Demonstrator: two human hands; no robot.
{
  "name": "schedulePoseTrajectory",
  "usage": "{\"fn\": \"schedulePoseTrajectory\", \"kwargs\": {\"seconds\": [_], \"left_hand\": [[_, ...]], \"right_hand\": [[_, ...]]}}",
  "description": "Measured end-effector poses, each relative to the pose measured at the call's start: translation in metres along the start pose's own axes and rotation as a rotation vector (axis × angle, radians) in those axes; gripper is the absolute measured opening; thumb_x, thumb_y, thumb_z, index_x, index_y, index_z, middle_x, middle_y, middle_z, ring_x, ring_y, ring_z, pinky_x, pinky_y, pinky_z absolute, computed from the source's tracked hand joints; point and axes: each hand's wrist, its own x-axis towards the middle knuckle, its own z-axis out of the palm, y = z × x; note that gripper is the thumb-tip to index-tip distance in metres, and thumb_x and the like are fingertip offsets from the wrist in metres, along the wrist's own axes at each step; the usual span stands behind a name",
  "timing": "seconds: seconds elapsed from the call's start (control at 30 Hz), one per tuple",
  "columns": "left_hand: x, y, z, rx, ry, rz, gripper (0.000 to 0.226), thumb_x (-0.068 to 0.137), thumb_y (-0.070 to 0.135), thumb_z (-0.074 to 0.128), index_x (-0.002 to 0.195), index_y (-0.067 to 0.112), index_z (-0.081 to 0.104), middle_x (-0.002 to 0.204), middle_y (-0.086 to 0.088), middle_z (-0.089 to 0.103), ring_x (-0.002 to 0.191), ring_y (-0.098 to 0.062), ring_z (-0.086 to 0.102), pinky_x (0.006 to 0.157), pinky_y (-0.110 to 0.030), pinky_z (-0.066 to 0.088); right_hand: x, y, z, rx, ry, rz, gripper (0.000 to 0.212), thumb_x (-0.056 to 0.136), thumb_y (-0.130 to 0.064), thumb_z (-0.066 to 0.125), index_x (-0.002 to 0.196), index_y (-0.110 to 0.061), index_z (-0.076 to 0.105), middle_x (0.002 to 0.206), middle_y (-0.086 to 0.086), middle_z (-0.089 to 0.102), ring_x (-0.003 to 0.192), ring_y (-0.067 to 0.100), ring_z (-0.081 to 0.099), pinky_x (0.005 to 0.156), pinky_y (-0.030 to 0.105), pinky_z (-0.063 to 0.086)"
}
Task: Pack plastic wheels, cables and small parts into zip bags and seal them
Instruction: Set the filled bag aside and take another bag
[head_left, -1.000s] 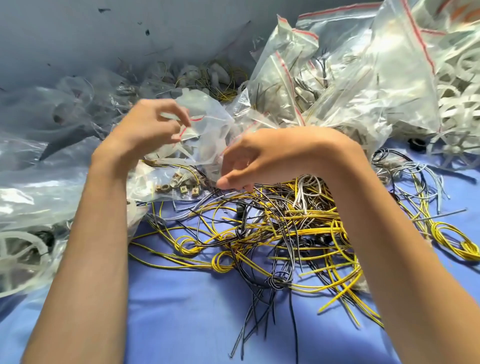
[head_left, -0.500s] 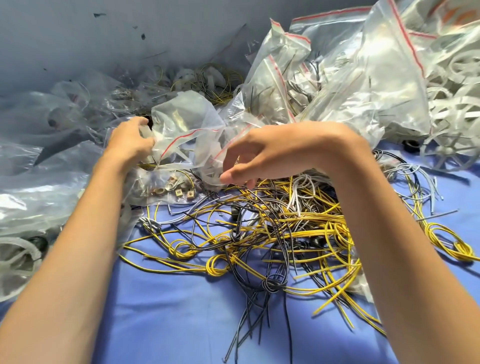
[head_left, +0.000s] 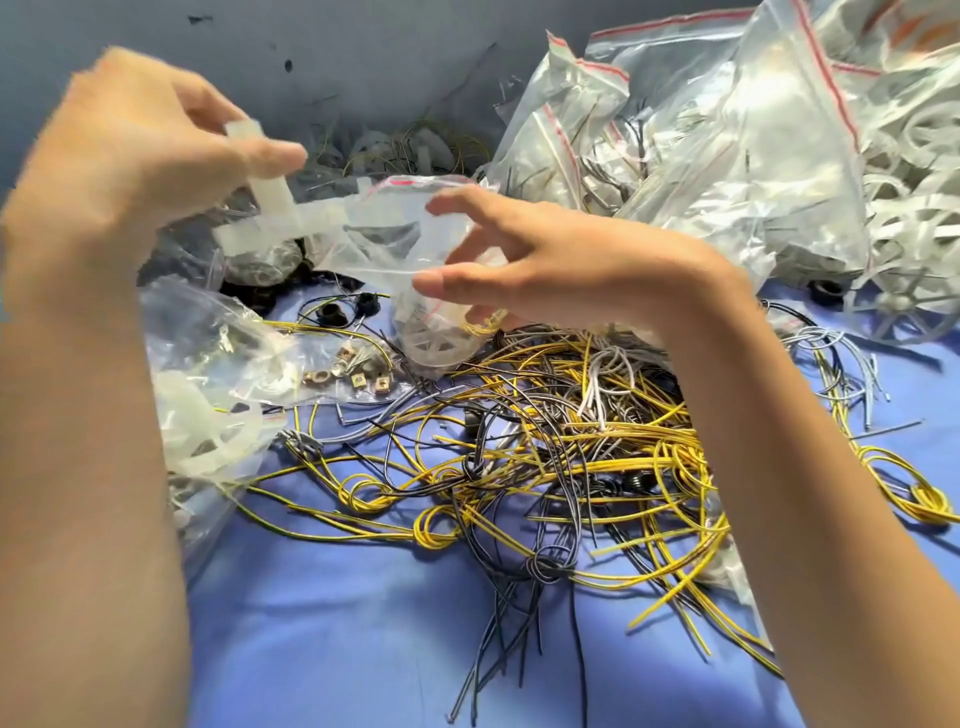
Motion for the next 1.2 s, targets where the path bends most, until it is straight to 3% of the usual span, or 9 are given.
{"fn": "schedulePoseTrajectory", "kwargs": {"seconds": [0.17, 0.37, 0.47, 0.57, 0.73, 0.87, 1.03, 1.1, 1.2], "left_hand": [[-0.04, 0.065, 0.014, -0.107, -0.515, 0.201, 0.047, 0.05, 0.056, 0.081, 0.084, 0.025, 0.073, 0.078, 0.0, 0.073, 0.065, -0.002, 0.056, 0.069, -0.026, 0.039], [-0.045, 0.075, 0.038, -0.366, -0.49, 0.27, 0.042, 0.053, 0.047, 0.078, 0.083, 0.018, 0.071, 0.076, 0.0, 0.073, 0.061, -0.003, 0.059, 0.066, -0.017, 0.046], [-0.033, 0.053, 0.038, -0.131, -0.411, 0.286, 0.031, 0.063, 0.05, 0.075, 0.085, 0.028, 0.072, 0.083, 0.015, 0.073, 0.074, 0.004, 0.063, 0.066, -0.01, 0.045], [-0.026, 0.032, 0.043, 0.19, -0.594, 0.232, 0.03, 0.062, 0.062, 0.064, 0.082, 0.041, 0.072, 0.121, 0.016, 0.063, 0.104, 0.0, 0.056, 0.085, -0.018, 0.035], [-0.024, 0.015, 0.06, 0.407, -0.829, 0.198, 0.043, 0.084, 0.038, 0.066, 0.124, 0.023, 0.062, 0.151, 0.001, 0.036, 0.135, -0.012, 0.036, 0.11, -0.024, 0.026], [-0.024, 0.023, 0.052, 0.288, -0.664, 0.247, 0.025, 0.089, 0.02, 0.064, 0.111, 0.033, 0.062, 0.114, -0.002, 0.065, 0.097, -0.014, 0.061, 0.079, -0.025, 0.044], [-0.038, 0.057, 0.032, 0.13, -0.489, 0.404, 0.027, 0.088, 0.015, 0.062, 0.092, 0.041, 0.064, 0.081, 0.013, 0.064, 0.067, 0.007, 0.057, 0.053, -0.009, 0.037], [-0.045, 0.066, 0.027, 0.134, -0.443, 0.45, 0.031, 0.087, 0.011, 0.058, 0.103, 0.036, 0.067, 0.083, 0.014, 0.064, 0.062, 0.014, 0.054, 0.049, -0.003, 0.034], [-0.053, 0.075, 0.021, 0.139, -0.417, 0.482, 0.044, 0.08, 0.002, 0.053, 0.103, 0.036, 0.068, 0.083, 0.01, 0.062, 0.048, 0.013, 0.048, 0.043, -0.001, 0.032]], "right_hand": [[0.002, -0.004, 0.004, 0.096, 0.064, -0.066, 0.08, 0.086, -0.059, 0.054, 0.149, -0.031, 0.014, 0.138, -0.002, 0.05, 0.121, 0.015, 0.053, 0.103, 0.039, 0.044], [-0.007, 0.005, -0.008, -0.028, 0.071, -0.013, 0.052, 0.086, -0.03, 0.06, 0.134, -0.028, 0.04, 0.108, 0.001, 0.067, 0.097, 0.018, 0.064, 0.087, 0.04, 0.051], [-0.011, 0.012, -0.014, -0.186, 0.052, 0.054, 0.03, 0.084, -0.032, 0.058, 0.106, -0.012, 0.056, 0.089, 0.006, 0.066, 0.081, 0.029, 0.059, 0.069, 0.041, 0.048], [-0.012, 0.012, -0.016, -0.169, 0.028, 0.077, 0.042, 0.083, -0.036, 0.057, 0.106, -0.001, 0.059, 0.088, 0.014, 0.066, 0.075, 0.035, 0.054, 0.063, 0.045, 0.044], [-0.012, 0.006, -0.012, -0.144, 0.007, 0.019, 0.036, 0.086, -0.038, 0.059, 0.102, -0.006, 0.061, 0.085, 0.013, 0.061, 0.069, 0.022, 0.048, 0.06, 0.033, 0.036], [-0.013, 0.002, -0.009, -0.09, 0.019, -0.055, 0.021, 0.087, -0.036, 0.063, 0.101, -0.02, 0.065, 0.091, -0.008, 0.067, 0.08, 0.007, 0.06, 0.07, 0.026, 0.045], [-0.007, -0.006, -0.005, -0.001, 0.02, -0.156, 0.016, 0.089, -0.023, 0.063, 0.104, -0.02, 0.066, 0.109, -0.004, 0.068, 0.104, 0.011, 0.061, 0.094, 0.028, 0.045], [-0.005, -0.006, -0.003, -0.001, 0.037, -0.137, 0.015, 0.09, -0.025, 0.061, 0.102, -0.017, 0.065, 0.104, 0.0, 0.068, 0.098, 0.014, 0.062, 0.091, 0.035, 0.048], [-0.003, -0.003, -0.001, -0.089, 0.087, -0.096, 0.018, 0.091, -0.034, 0.058, 0.093, -0.016, 0.062, 0.088, 0.0, 0.064, 0.079, 0.012, 0.058, 0.071, 0.022, 0.044]]}}
